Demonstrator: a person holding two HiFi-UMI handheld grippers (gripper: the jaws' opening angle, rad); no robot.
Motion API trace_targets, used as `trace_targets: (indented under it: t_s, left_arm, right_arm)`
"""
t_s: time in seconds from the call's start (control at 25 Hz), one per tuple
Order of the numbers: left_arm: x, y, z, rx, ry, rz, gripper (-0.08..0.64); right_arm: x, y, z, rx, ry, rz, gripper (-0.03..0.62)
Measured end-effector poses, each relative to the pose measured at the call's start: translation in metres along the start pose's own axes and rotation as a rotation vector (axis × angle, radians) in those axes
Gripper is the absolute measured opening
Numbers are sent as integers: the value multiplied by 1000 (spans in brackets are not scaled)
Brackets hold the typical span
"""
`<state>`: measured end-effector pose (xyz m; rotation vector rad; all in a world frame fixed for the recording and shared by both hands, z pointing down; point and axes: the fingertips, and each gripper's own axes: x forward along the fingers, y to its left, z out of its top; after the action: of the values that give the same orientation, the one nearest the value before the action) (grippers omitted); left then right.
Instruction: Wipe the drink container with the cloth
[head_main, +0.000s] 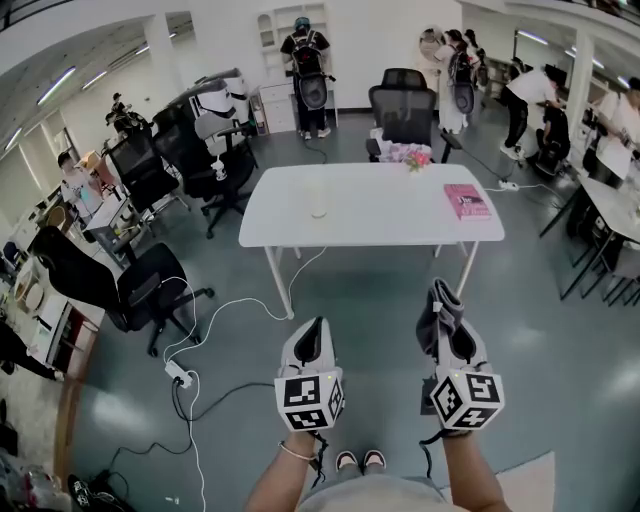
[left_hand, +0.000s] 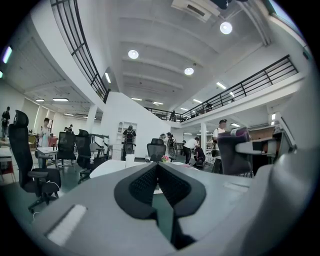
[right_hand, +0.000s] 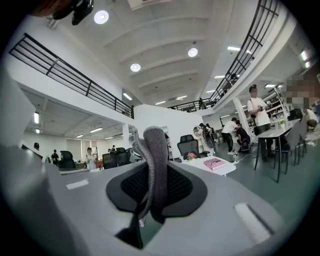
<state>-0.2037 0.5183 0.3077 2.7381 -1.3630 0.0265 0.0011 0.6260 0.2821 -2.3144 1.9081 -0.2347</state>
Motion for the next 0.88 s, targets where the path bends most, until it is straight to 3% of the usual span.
trace_targets:
  t_s: [0.4,0.88]
  left_arm:
    - [-2,9,-3,-28,8,1,2]
    - [-5,4,-2,-15,12,-54,232]
  right_arm:
    - [2,0,-11,14,25,-9,72]
    - [0,4,-14,14,32,4,72]
